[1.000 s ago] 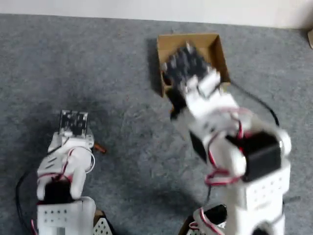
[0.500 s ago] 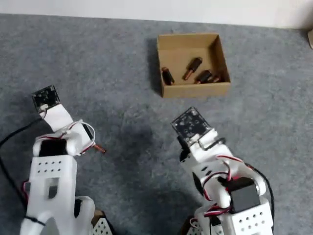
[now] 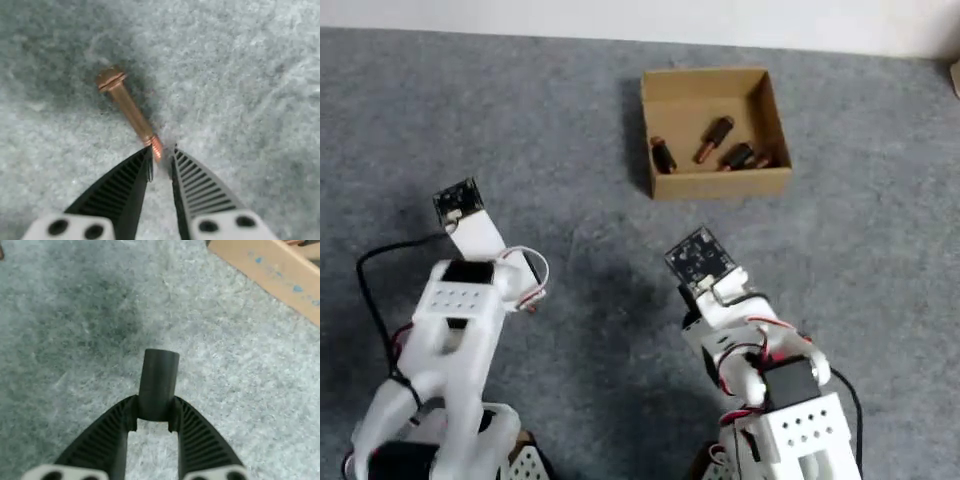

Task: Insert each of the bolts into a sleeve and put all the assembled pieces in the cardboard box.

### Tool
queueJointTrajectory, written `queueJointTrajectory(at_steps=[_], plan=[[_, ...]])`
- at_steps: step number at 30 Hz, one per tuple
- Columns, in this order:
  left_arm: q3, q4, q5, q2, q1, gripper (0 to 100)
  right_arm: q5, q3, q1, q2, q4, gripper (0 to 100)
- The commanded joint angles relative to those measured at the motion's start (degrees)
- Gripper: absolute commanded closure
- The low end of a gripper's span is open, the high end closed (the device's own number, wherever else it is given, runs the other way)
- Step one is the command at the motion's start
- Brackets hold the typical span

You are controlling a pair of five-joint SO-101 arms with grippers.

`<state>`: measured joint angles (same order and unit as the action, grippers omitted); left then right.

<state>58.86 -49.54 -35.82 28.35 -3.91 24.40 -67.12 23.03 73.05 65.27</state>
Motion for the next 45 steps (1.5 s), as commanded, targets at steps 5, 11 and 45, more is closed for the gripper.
queueJointTrajectory(at_steps=[5, 11, 45], plan=[[-2.42, 5.36, -1.05, -6.37, -4.62, 80, -0.09, -1.98, -0.66, 0.75, -4.62, 99.4], [-3.56, 5.45, -3.34, -11.03, -5.14, 69, -0.18, -2.07, -0.66, 0.75, -4.53, 99.4], [-13.05, 4.4, 2.9, 10.77, 4.26, 100, -0.7, -7.52, -0.31, 0.92, -10.24, 99.4]])
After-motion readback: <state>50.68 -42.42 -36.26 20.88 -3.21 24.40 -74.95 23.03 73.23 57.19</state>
